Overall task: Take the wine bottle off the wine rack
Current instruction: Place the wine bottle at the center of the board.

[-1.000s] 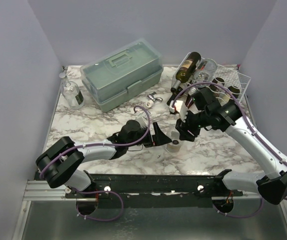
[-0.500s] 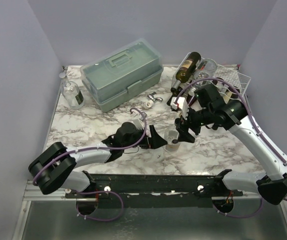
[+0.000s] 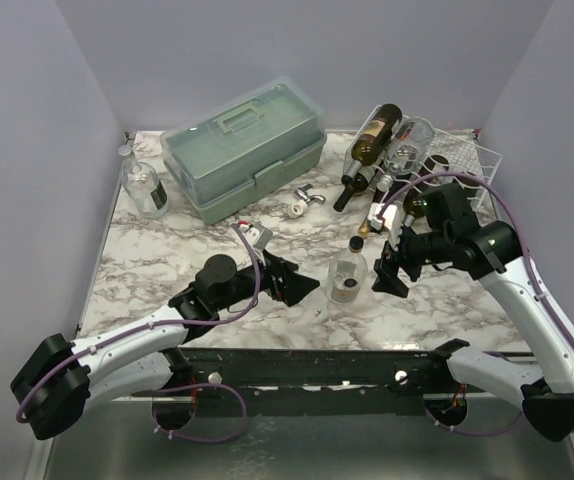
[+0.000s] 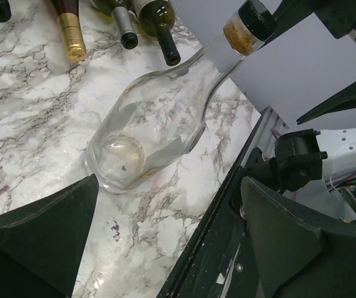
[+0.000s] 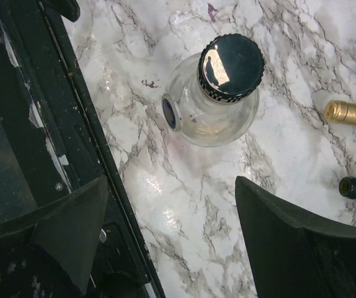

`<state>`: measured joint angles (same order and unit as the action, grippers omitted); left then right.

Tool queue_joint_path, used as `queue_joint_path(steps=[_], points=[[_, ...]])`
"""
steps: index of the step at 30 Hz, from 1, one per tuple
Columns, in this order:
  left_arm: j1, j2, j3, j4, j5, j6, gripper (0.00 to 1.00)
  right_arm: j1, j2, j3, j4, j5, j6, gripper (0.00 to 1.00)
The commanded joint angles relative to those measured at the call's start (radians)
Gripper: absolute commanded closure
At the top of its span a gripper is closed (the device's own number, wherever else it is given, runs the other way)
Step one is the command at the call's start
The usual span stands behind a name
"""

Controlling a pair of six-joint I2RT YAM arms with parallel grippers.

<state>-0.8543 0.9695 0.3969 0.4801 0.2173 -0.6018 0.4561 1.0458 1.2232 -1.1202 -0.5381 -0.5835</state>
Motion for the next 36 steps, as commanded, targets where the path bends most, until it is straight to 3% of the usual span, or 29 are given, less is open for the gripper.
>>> queue_joint_path(steps=[1,6,7,10,18,26,36], points=[[0.013,-0.034,-0.018,-0.011,0.007,0.041,0.01,-0.007,-0.034,-0.041,0.052,0.027,0.024,0.13],[0.018,-0.041,-0.02,-0.011,0.005,-0.022,0.01,-0.018,-0.055,-0.041,0.094,0.066,0.079,0.12],[0.019,-0.044,-0.021,-0.011,0.004,-0.033,0.01,-0.021,-0.058,-0.041,0.164,0.075,0.088,0.12],[0.021,-0.064,-0.027,-0.011,0.007,-0.038,0.01,-0.047,-0.063,-0.04,0.124,0.113,0.113,0.12],[0.031,-0.184,-0.072,-0.034,0.009,-0.018,0.01,-0.118,-0.097,-0.047,0.193,0.317,0.181,0.11],[0.037,-0.282,-0.011,-0.182,-0.034,0.028,0.01,-0.134,-0.126,-0.021,0.217,0.496,0.179,0.1],[0.036,-0.358,0.088,-0.341,-0.081,0.133,0.01,-0.133,-0.136,0.016,0.211,0.593,0.134,0.1]])
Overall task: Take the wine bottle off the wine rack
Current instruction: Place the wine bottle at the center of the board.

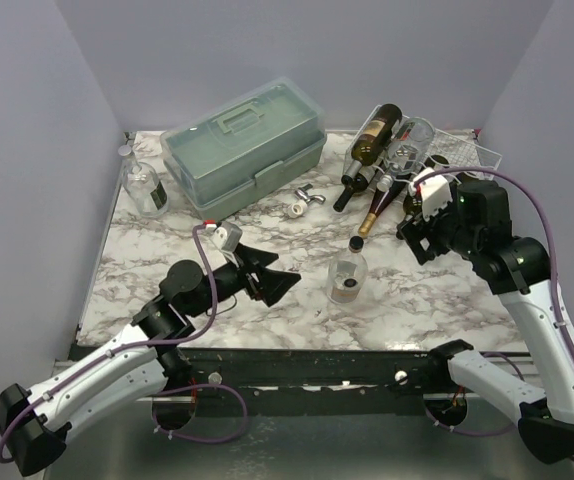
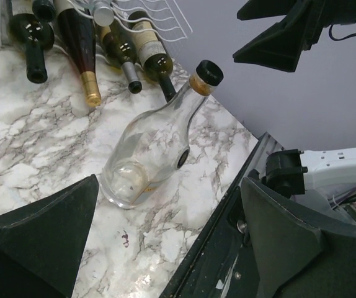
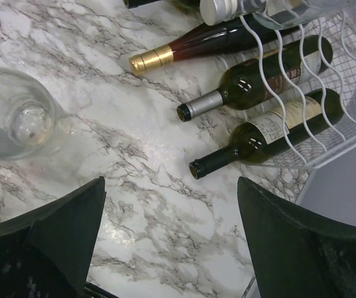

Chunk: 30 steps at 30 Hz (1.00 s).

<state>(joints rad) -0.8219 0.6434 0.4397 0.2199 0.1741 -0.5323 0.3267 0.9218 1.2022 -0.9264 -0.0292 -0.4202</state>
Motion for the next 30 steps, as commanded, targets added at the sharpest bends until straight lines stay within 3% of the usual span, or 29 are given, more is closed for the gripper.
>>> queue_joint_path(steps=[1,11,23,30], points=[[0.002,-0.041,0.045,-0.087,-0.039,0.069,0.01,-0.004,-0.013,0.039,0.013,0.089,-0.038,0.1],[-0.052,-0.08,0.068,-0.11,-0.073,0.17,0.01,-0.004,-0.024,0.066,0.008,0.117,-0.074,0.1],[-0.122,-0.086,0.07,-0.115,-0.101,0.386,0.02,-0.003,-0.057,0.099,0.072,0.114,0.035,0.11],[-0.123,-0.18,0.014,-0.127,-0.164,0.395,0.02,-0.004,-0.072,0.082,0.139,0.111,0.093,0.11]])
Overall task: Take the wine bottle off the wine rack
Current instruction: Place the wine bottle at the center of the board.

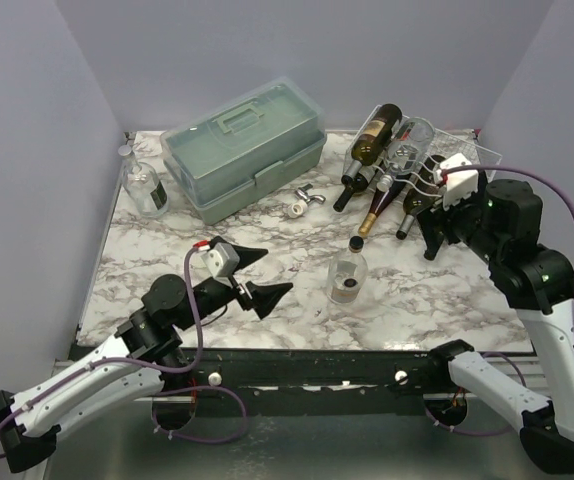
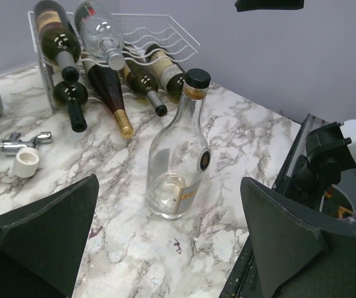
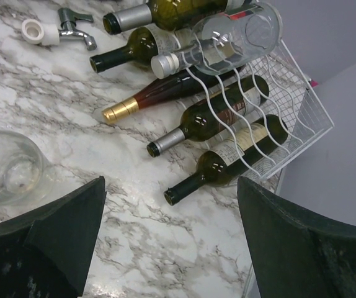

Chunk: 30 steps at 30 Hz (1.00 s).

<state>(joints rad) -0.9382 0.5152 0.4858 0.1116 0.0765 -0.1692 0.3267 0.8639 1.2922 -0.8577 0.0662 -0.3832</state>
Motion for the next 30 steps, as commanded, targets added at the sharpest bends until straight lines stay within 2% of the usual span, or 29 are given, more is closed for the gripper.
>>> queue_joint_path(steps=[1,10,13,16,22,30], points=[[-0.007,-0.057,-0.033,-0.025,-0.069,0.024,0.02,-0.003,-0.02,-0.011,0.085,0.015,0.07,0.11],[-0.01,0.002,0.033,-0.048,-0.115,0.01,0.02,-0.016,-0.066,-0.01,0.132,0.0,0.19,0.12],[-0.032,0.056,0.064,-0.045,-0.136,0.036,0.02,-0.055,-0.076,-0.004,0.138,-0.053,0.225,0.12],[-0.069,0.153,0.101,-0.017,-0.167,0.09,0.02,-0.116,-0.075,-0.02,0.157,-0.17,0.284,0.12],[-0.114,0.399,0.194,0.122,-0.147,0.152,0.01,-0.254,-0.047,-0.133,0.275,-0.301,0.401,0.12],[-0.204,0.636,0.218,0.38,-0.242,0.069,0.01,-0.356,-0.041,-0.285,0.441,-0.554,0.492,0.12]])
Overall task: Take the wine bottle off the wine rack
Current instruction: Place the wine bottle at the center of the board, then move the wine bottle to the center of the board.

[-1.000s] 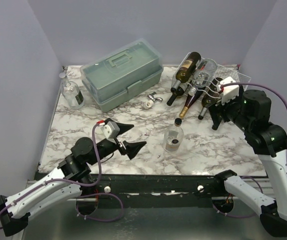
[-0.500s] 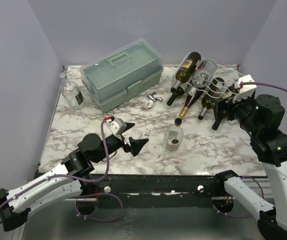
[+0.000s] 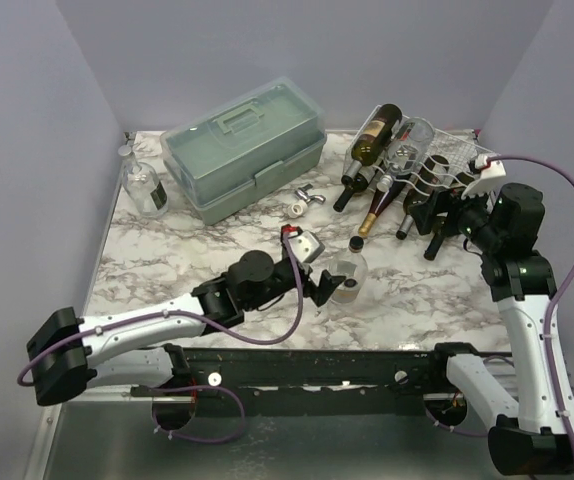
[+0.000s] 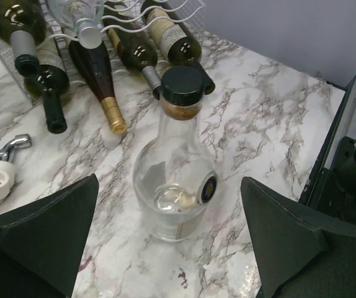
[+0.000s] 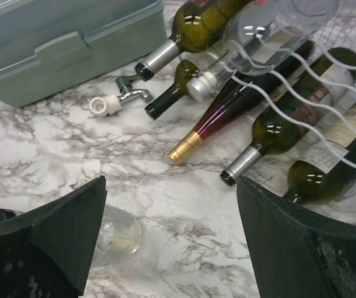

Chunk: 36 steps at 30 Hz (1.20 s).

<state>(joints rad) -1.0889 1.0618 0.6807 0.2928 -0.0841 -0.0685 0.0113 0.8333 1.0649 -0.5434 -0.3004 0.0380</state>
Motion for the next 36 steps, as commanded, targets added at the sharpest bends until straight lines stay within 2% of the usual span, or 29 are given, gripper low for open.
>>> queue_joint_path(steps=[1,6,10,14,16,19,22,24,31,36], points=[[-0.068,0.119,0.037,0.217,-0.098,-0.036,0.01,-0.052,-0.007,-0.07,0.138,-0.209,0.078,0.12],[-0.085,0.268,0.12,0.247,-0.213,-0.059,0.04,-0.113,-0.01,-0.153,0.206,-0.296,0.095,0.12],[-0.086,0.36,0.175,0.263,-0.314,-0.056,0.11,-0.141,-0.03,-0.225,0.259,-0.362,0.094,0.12],[-0.085,0.409,0.193,0.29,-0.328,-0.07,0.23,-0.143,-0.042,-0.287,0.29,-0.417,0.081,0.12],[-0.085,0.421,0.194,0.295,-0.313,-0.088,0.32,-0.142,-0.044,-0.316,0.301,-0.421,0.068,0.12],[-0.086,0.42,0.179,0.307,-0.294,-0.103,0.54,-0.143,-0.046,-0.357,0.321,-0.422,0.038,0.12],[-0.085,0.398,0.155,0.317,-0.284,-0.082,0.82,-0.144,-0.044,-0.355,0.304,-0.466,0.02,0.12],[-0.085,0.367,0.13,0.325,-0.298,-0.052,0.98,-0.144,-0.047,-0.36,0.312,-0.492,0.023,0.12],[-0.063,0.193,0.011,0.327,-0.388,0.048,1.0,-0.144,-0.057,-0.359,0.294,-0.464,0.004,0.12],[0.038,0.049,-0.078,0.304,-0.401,0.029,1.0,-0.144,-0.078,-0.349,0.26,-0.492,-0.044,0.12]])
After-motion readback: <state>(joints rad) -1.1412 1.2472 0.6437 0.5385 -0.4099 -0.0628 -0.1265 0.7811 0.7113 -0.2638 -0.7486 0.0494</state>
